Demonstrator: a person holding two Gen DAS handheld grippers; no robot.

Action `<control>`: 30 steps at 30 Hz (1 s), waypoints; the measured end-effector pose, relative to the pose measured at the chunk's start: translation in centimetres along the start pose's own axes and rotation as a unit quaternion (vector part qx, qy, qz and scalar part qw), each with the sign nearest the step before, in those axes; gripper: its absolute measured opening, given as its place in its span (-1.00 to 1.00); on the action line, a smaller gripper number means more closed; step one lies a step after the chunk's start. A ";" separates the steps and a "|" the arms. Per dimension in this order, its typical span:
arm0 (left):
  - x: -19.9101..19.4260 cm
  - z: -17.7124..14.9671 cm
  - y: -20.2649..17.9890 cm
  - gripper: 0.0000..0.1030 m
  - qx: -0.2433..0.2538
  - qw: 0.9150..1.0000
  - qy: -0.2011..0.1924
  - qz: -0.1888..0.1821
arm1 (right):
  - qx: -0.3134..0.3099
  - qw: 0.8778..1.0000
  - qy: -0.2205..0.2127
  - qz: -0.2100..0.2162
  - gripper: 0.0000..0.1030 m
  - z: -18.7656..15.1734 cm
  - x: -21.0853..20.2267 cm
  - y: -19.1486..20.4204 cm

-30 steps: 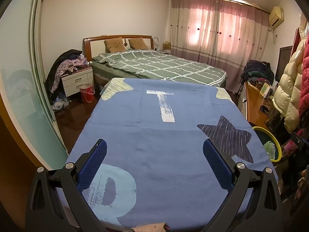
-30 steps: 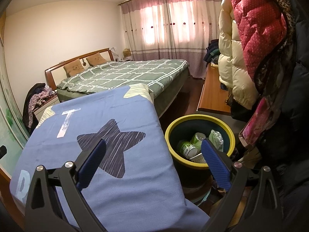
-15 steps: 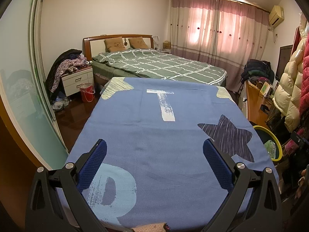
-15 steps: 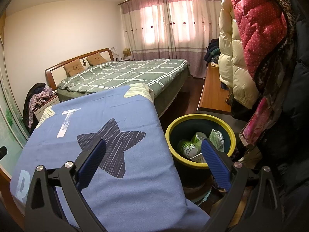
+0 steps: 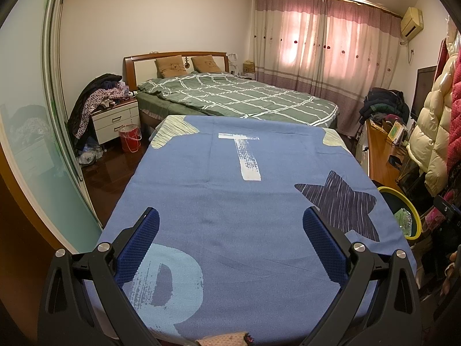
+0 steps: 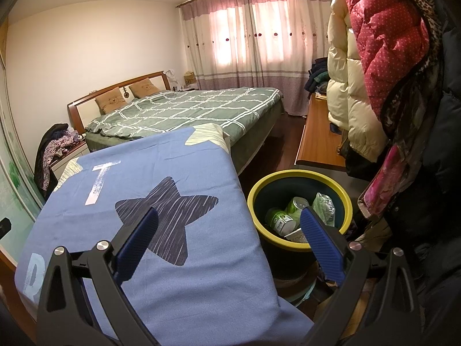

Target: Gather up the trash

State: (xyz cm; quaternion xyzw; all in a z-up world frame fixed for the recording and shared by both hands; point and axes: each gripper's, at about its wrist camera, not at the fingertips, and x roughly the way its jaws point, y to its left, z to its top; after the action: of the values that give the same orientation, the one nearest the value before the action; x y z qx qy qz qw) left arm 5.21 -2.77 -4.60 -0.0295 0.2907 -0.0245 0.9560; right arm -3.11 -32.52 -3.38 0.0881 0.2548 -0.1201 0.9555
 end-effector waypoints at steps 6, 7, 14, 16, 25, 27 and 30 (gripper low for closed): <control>0.0 0.0 0.0 0.91 0.000 1.000 0.000 0.000 | 0.000 1.000 0.001 0.000 0.83 -0.1 0.1 0.1; 0.0 0.0 0.0 0.91 0.000 1.000 0.000 0.000 | 0.000 1.000 0.001 0.000 0.83 -0.2 0.1 0.2; 0.0 0.0 0.0 0.91 0.000 1.000 0.000 0.000 | -0.001 1.000 0.001 0.000 0.83 -0.1 0.1 0.2; 0.0 0.1 0.0 0.91 0.001 1.000 0.000 0.001 | 0.000 1.000 0.001 0.000 0.83 -0.1 0.1 0.2; 0.3 -0.3 0.1 0.91 0.003 1.000 0.006 0.000 | 0.001 1.000 0.002 0.001 0.83 -0.1 0.2 0.2; 0.4 -0.4 0.2 0.91 0.004 1.000 0.008 0.001 | 0.000 1.000 0.001 0.000 0.83 -0.1 0.2 0.1; 0.6 -0.5 0.4 0.91 0.006 1.000 0.006 0.001 | 0.000 1.000 0.002 0.000 0.83 -0.1 0.2 0.2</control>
State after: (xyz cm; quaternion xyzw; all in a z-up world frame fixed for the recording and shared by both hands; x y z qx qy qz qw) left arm 5.44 -2.47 -5.31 -0.0232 0.2962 -0.0259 0.9545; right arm -2.97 -32.36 -3.55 0.0885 0.2563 -0.1196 0.9551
